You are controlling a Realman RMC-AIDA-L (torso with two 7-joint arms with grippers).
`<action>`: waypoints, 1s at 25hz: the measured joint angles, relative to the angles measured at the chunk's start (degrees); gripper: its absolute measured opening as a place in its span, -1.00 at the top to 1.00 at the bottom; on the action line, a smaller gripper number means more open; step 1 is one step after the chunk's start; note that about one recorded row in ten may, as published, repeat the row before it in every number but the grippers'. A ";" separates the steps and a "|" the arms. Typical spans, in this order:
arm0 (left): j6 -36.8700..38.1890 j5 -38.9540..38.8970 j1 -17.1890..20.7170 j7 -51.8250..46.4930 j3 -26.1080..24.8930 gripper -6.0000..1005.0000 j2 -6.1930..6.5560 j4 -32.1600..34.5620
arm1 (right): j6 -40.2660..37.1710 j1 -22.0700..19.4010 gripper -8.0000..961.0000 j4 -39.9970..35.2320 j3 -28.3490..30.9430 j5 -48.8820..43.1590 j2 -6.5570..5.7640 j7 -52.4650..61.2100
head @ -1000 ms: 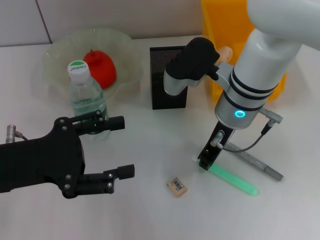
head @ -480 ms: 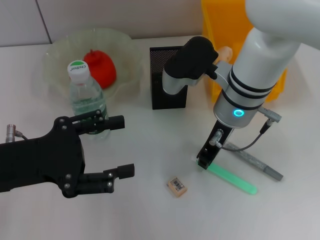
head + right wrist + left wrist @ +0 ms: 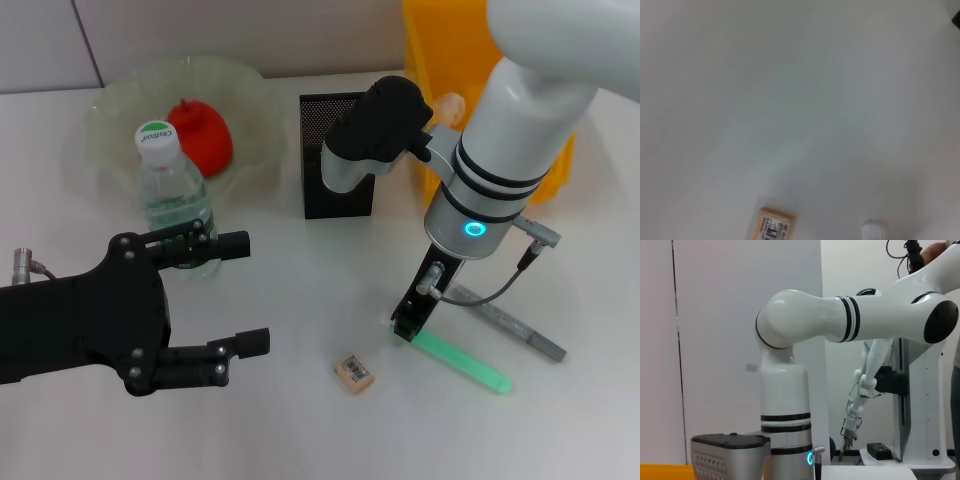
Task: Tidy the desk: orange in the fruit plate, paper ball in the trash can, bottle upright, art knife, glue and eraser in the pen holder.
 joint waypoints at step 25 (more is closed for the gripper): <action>0.15 0.00 -0.18 -0.57 -0.02 -0.60 0.06 0.30 | -0.52 -4.29 0.67 -8.77 0.63 -0.18 -0.49 -0.08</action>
